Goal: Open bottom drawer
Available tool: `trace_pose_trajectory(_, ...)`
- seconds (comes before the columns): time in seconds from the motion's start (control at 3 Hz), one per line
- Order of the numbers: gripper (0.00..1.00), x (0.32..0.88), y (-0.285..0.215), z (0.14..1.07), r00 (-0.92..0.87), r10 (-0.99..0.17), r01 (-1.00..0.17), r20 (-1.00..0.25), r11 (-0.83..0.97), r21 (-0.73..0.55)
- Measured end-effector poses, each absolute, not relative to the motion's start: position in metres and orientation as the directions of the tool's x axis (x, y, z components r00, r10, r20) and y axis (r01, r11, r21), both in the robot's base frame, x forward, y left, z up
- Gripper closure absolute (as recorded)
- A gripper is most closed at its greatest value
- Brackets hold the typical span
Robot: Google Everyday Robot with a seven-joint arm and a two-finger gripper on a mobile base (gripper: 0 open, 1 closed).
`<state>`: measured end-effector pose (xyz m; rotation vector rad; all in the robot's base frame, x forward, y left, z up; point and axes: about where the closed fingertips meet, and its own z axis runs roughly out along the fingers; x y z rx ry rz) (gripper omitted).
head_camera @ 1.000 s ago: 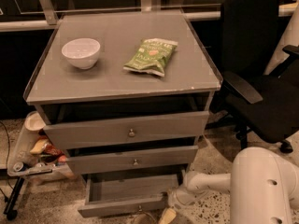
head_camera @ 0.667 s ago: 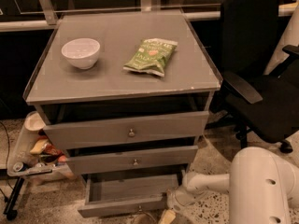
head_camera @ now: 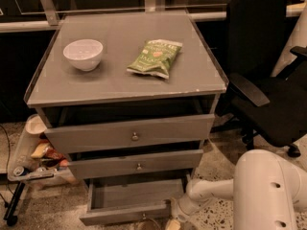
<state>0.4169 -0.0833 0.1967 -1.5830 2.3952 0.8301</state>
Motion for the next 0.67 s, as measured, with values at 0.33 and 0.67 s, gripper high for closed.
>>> trace_pose_trajectory(0.33,0.00,0.417,-0.083,0.200,-0.430,-0.802,-0.886,-0.414,0.289,0.362)
trace_pose_trajectory(0.67,0.00,0.401,-0.086,0.202,-0.419,-0.815,-0.885,-0.401,0.268,0.381)
